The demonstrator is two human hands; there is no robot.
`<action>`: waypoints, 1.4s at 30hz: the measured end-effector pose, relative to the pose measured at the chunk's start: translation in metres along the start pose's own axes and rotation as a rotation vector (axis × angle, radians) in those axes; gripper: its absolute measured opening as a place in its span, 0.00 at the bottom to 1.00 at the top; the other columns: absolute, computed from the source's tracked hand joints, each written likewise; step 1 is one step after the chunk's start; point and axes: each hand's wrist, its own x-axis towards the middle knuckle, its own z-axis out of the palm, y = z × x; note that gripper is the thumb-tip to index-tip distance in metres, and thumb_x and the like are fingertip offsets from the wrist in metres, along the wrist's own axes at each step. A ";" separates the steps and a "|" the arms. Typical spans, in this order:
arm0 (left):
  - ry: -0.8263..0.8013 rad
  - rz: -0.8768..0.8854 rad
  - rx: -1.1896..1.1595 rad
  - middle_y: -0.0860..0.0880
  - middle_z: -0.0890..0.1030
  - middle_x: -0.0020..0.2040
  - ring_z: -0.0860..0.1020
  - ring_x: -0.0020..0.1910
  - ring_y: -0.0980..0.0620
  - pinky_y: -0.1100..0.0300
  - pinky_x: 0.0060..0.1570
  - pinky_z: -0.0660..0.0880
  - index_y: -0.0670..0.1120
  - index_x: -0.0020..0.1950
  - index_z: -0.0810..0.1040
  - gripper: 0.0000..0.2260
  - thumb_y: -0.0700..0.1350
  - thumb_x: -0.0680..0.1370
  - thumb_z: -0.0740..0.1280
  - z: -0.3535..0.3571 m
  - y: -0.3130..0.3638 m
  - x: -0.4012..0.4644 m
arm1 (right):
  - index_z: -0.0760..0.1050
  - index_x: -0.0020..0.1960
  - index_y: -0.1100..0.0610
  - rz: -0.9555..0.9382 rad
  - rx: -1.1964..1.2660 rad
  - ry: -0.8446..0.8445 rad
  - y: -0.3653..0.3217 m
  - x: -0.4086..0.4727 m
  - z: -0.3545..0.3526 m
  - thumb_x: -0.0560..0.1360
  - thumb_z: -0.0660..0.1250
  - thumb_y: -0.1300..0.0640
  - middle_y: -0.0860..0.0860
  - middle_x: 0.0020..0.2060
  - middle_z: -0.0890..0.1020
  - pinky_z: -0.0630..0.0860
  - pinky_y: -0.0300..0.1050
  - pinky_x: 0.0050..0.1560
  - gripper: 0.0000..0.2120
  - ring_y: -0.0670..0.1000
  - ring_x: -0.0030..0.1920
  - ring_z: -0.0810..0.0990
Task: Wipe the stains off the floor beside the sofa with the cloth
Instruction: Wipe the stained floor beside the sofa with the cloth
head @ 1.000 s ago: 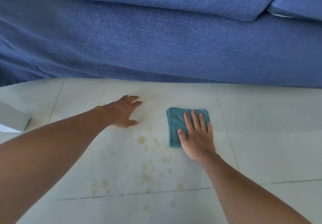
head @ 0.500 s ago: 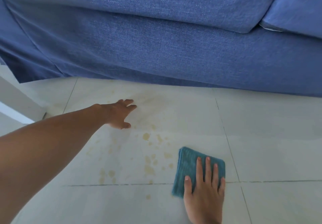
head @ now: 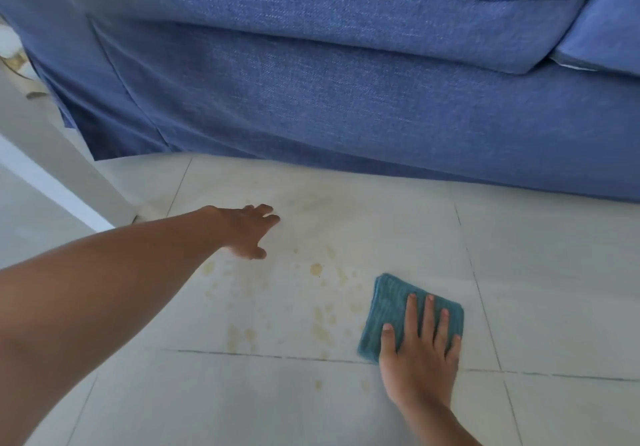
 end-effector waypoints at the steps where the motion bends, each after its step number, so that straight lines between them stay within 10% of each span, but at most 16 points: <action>1: 0.001 -0.015 -0.014 0.49 0.44 0.82 0.55 0.79 0.46 0.46 0.72 0.64 0.49 0.81 0.47 0.36 0.52 0.80 0.64 0.002 -0.004 -0.002 | 0.34 0.80 0.47 0.006 0.003 -0.026 -0.006 0.010 -0.003 0.80 0.41 0.39 0.49 0.81 0.37 0.41 0.60 0.79 0.33 0.55 0.81 0.40; 36: 0.115 -0.130 -0.308 0.50 0.44 0.82 0.48 0.80 0.46 0.49 0.76 0.58 0.50 0.81 0.46 0.56 0.50 0.65 0.81 0.069 -0.100 -0.009 | 0.37 0.81 0.46 -0.517 -0.067 -0.280 -0.307 0.186 -0.016 0.80 0.45 0.41 0.49 0.81 0.34 0.31 0.62 0.77 0.33 0.55 0.79 0.30; 42: 0.203 -0.125 -0.451 0.48 0.47 0.82 0.48 0.80 0.52 0.62 0.75 0.48 0.43 0.81 0.45 0.56 0.48 0.66 0.81 0.075 -0.101 -0.018 | 0.37 0.81 0.45 -0.614 -0.105 -0.319 -0.319 0.168 -0.013 0.81 0.46 0.42 0.48 0.81 0.34 0.32 0.62 0.77 0.32 0.55 0.79 0.31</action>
